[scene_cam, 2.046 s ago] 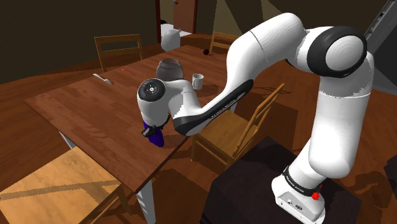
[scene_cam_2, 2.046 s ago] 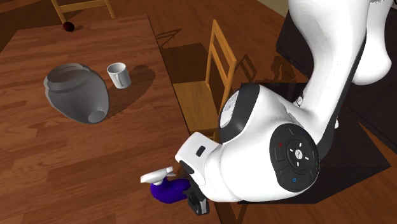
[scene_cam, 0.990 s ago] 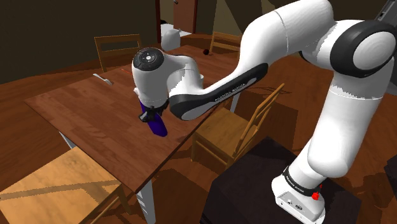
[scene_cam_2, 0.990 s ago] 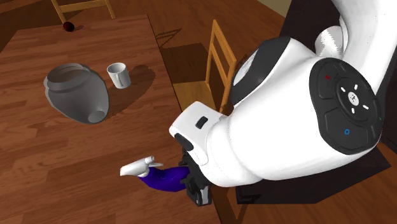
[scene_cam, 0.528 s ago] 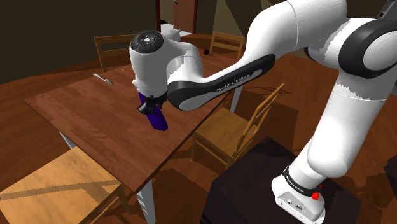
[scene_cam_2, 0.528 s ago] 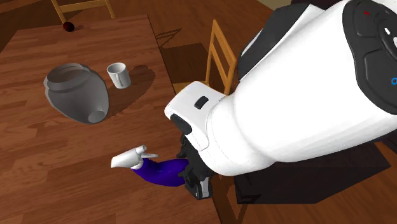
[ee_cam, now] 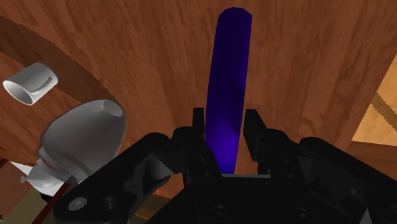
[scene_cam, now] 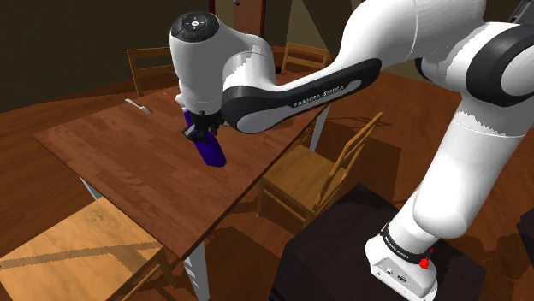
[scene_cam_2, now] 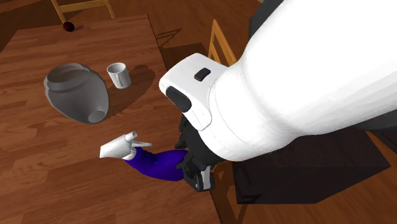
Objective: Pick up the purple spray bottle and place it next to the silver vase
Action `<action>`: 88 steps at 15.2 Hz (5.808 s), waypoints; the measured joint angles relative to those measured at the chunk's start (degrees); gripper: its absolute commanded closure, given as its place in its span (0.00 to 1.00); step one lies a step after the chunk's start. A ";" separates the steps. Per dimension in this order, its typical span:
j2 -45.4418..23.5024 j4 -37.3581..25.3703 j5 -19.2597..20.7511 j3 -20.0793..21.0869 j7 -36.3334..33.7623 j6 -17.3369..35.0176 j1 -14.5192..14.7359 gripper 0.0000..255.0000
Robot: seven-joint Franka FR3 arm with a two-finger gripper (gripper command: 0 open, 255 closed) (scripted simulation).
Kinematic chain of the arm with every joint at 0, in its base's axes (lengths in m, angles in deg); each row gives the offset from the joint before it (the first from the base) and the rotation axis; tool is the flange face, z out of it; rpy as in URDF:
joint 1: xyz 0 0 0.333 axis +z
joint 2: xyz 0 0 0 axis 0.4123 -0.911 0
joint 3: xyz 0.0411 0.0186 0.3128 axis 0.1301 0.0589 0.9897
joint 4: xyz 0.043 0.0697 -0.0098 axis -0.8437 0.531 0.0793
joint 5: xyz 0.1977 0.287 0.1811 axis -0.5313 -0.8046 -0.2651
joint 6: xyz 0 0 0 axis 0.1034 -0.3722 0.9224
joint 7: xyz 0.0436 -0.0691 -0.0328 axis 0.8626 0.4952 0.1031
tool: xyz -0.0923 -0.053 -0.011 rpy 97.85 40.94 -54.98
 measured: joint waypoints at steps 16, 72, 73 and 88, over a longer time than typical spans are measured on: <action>1.28 -10.51 -3.05 0.85 5.76 -10.12 0.53 1.00; -27.83 -59.78 -11.75 -19.62 62.75 -10.70 -23.33 1.00; -28.75 -60.74 -11.62 -19.77 62.94 -10.71 -23.17 1.00; -22.47 -38.07 -11.88 -19.24 58.99 4.89 -28.11 1.00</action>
